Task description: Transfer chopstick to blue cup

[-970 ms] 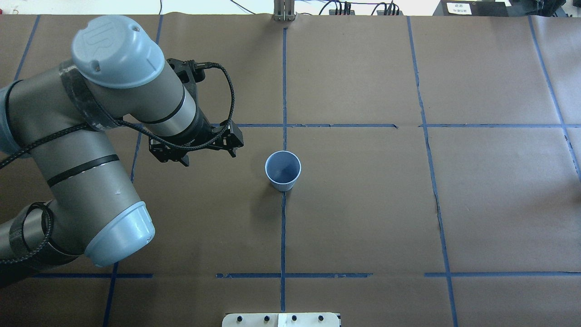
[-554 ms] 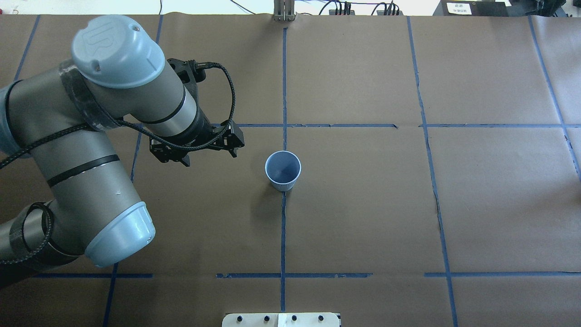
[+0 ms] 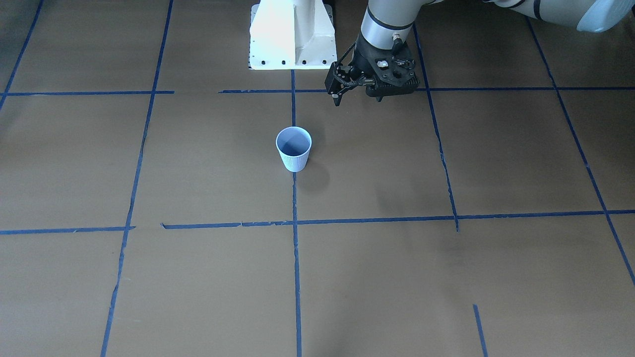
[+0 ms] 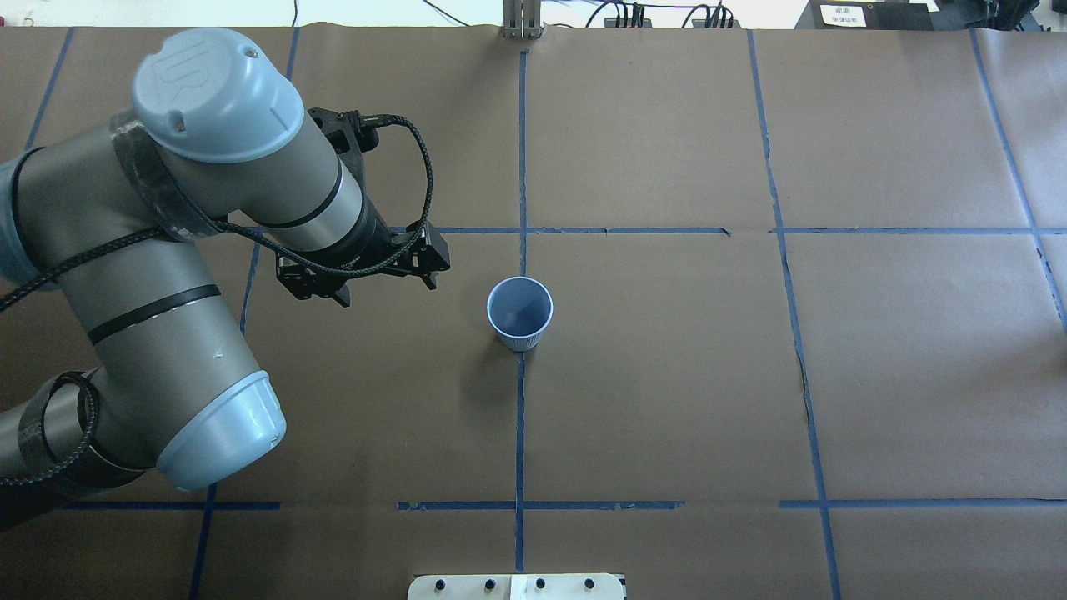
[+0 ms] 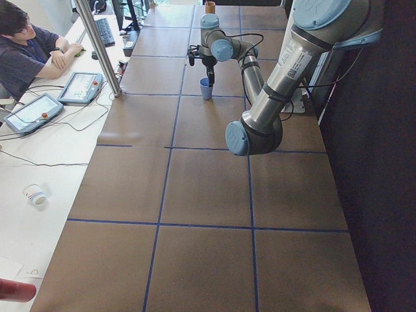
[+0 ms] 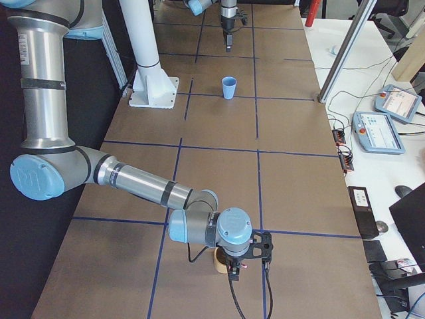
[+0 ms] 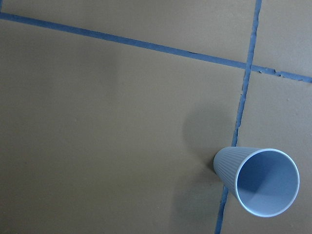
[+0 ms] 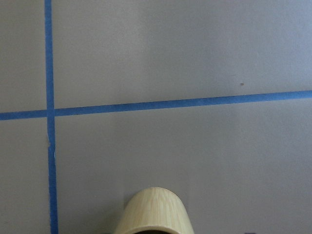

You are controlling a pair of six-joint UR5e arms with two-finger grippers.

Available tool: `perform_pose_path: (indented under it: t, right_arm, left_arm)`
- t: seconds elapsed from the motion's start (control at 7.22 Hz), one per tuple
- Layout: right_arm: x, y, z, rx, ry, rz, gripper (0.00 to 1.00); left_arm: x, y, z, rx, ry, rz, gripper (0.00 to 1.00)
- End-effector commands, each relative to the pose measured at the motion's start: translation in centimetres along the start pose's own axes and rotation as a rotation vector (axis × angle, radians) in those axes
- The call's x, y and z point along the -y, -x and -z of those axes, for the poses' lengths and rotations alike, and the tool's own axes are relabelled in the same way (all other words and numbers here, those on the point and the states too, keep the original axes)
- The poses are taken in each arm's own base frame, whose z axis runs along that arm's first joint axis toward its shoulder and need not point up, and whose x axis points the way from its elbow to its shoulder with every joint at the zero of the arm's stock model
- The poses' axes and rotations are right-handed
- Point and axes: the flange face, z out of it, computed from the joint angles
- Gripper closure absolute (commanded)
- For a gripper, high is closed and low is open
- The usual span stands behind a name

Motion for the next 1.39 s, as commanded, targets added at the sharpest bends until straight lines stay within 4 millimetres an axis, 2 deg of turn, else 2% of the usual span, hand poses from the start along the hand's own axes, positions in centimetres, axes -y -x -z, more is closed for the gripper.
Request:
perform_pose_path:
  t: [0.0, 0.42, 0.69, 0.97, 1.25]
  right_arm:
    - [1.0, 0.1, 0.6, -0.03, -0.013, 0.0, 0.33]
    - [0.8, -0.1, 0.3, -0.031, -0.007, -0.005, 0.42]
    - [0.9, 0.0, 0.4, -0.031, -0.01, 0.0, 0.58]
    - [2.4, 0.3, 1.3, -0.077, -0.028, 0.013, 0.67]
    - [2.3, -0.2, 1.6, -0.081, -0.035, 0.005, 0.75]
  left_arm:
    - [0.0, 0.0, 0.0, 0.0, 0.0, 0.0, 0.0]
    - [-0.2, 0.0, -0.5, 0.006, 0.005, -0.001, 0.0]
    - [-0.2, -0.1, -0.7, 0.009, 0.008, 0.0, 0.0]
    - [-0.3, -0.2, -0.8, 0.009, 0.009, 0.001, 0.0]
    - [-0.3, -0.2, -0.7, 0.008, 0.009, 0.0, 0.0]
